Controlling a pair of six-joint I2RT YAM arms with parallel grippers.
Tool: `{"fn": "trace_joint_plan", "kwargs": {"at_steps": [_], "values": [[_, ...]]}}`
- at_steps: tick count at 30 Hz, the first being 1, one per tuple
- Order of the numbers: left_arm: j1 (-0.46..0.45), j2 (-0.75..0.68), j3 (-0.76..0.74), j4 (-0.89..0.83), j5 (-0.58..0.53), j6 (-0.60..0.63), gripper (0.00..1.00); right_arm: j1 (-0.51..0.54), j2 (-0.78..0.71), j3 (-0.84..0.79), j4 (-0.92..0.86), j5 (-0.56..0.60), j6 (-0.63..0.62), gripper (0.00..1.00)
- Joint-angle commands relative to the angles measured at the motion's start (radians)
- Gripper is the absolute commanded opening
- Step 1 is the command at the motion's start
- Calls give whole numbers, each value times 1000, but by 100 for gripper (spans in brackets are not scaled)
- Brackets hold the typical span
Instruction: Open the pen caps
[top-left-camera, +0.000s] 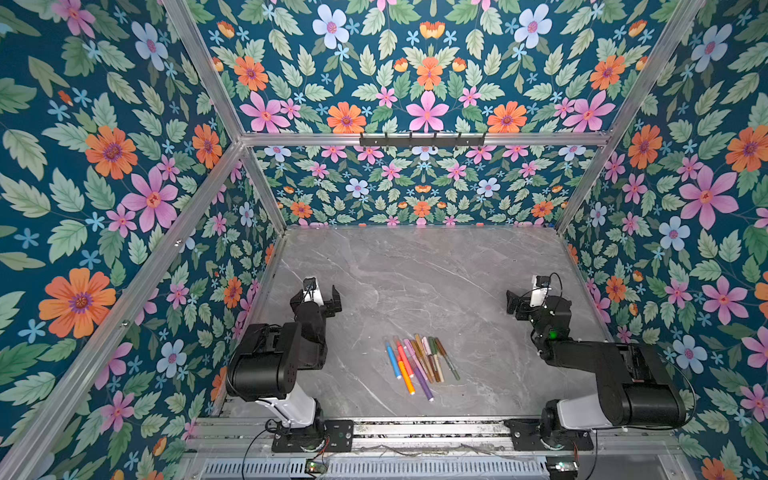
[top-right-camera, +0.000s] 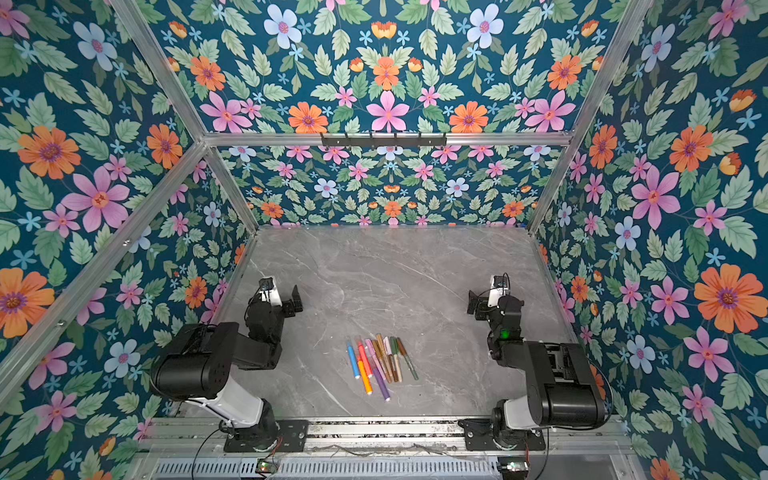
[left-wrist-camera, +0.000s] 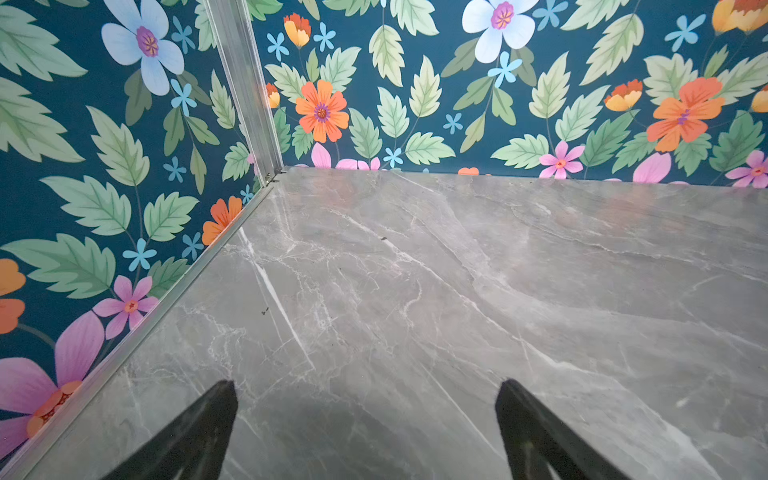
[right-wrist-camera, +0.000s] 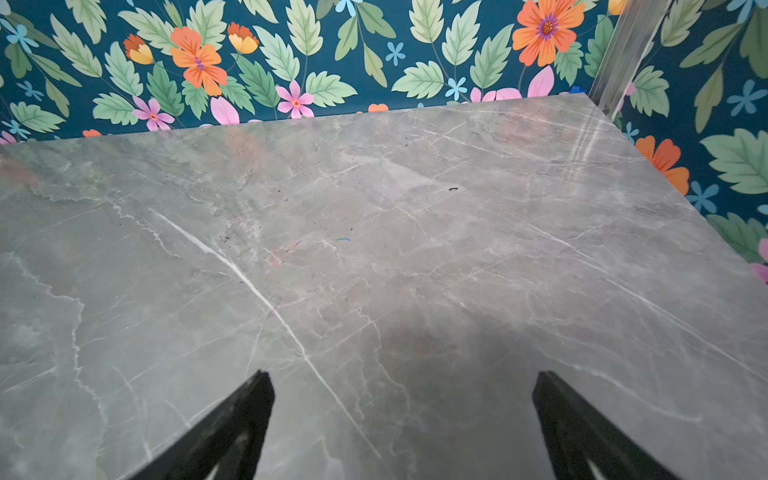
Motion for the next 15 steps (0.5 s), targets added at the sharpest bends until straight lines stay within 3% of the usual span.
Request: {"fn": "trace_joint_plan", "kwargs": {"at_steps": [1, 15], "values": [[-4, -5, -3, 39, 75, 30, 100, 1, 3, 4, -3, 7, 10, 99], [-4, -4, -5, 43, 71, 32, 100, 11, 2, 4, -1, 22, 5, 99]]}}
